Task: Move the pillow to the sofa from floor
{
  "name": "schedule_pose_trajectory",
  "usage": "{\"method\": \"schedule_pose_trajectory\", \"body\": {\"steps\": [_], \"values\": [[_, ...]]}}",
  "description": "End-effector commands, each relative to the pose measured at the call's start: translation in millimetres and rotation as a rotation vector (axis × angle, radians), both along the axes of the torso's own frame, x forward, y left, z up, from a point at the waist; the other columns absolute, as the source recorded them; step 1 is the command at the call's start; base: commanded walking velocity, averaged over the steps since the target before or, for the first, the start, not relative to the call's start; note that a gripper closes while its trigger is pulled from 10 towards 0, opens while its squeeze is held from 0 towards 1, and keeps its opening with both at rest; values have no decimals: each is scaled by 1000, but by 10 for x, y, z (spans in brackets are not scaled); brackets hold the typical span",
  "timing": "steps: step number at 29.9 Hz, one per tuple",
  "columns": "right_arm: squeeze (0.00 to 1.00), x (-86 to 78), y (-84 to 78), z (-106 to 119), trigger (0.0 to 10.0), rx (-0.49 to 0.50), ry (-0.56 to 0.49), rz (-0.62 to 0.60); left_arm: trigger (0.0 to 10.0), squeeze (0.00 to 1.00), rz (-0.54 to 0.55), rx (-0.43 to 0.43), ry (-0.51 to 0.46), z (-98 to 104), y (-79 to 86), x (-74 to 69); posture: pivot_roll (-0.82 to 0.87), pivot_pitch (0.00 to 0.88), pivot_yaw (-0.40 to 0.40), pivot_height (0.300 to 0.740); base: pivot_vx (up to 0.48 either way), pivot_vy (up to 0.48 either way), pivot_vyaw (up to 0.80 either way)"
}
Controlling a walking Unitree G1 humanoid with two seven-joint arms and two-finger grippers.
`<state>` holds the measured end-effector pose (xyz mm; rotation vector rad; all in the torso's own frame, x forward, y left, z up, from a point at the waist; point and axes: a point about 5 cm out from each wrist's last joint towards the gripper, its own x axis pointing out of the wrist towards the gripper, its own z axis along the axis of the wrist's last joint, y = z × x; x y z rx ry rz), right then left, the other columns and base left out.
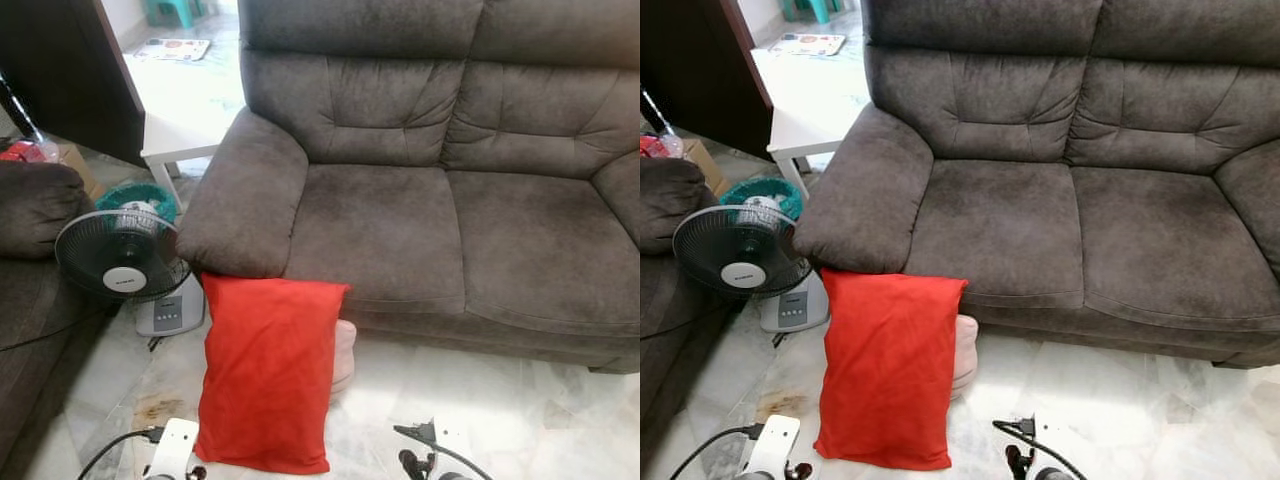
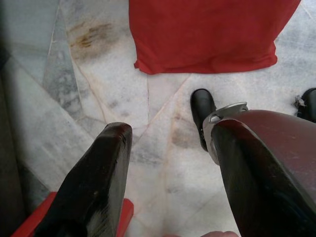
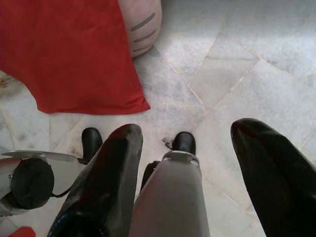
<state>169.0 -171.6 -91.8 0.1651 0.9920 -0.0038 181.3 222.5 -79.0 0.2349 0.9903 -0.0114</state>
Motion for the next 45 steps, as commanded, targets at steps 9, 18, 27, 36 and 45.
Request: {"method": "schedule_pose_trajectory", "body": {"steps": [9, 18, 27, 36, 45], "values": [[0, -31, 15, -16, 10000, 4, 13, -3, 10000, 0, -2, 14, 20, -21, 30, -55, 123, 93, -3, 740, 0, 0, 0], [0, -31, 19, -17, 10000, 3, 14, -6, 10000, 0, -4, 17, 21, -20, 35, -55, 122, 93, -1, 740, 0, 0, 0], [0, -31, 16, -16, 10000, 1, 13, -6, 10000, 0, -7, 21, 27, -22, 35, -57, 122, 93, -3, 740, 0, 319, 0], [0, -32, 12, -16, 10000, 1, 14, -4, 10000, 0, -6, 20, 28, -24, 31, -58, 122, 93, -4, 740, 0, 347, 0], [0, -35, 13, -17, 10000, 0, 14, -3, 10000, 0, -6, 20, 29, -25, 33, -62, 121, 93, -3, 740, 0, 347, 0]]}}
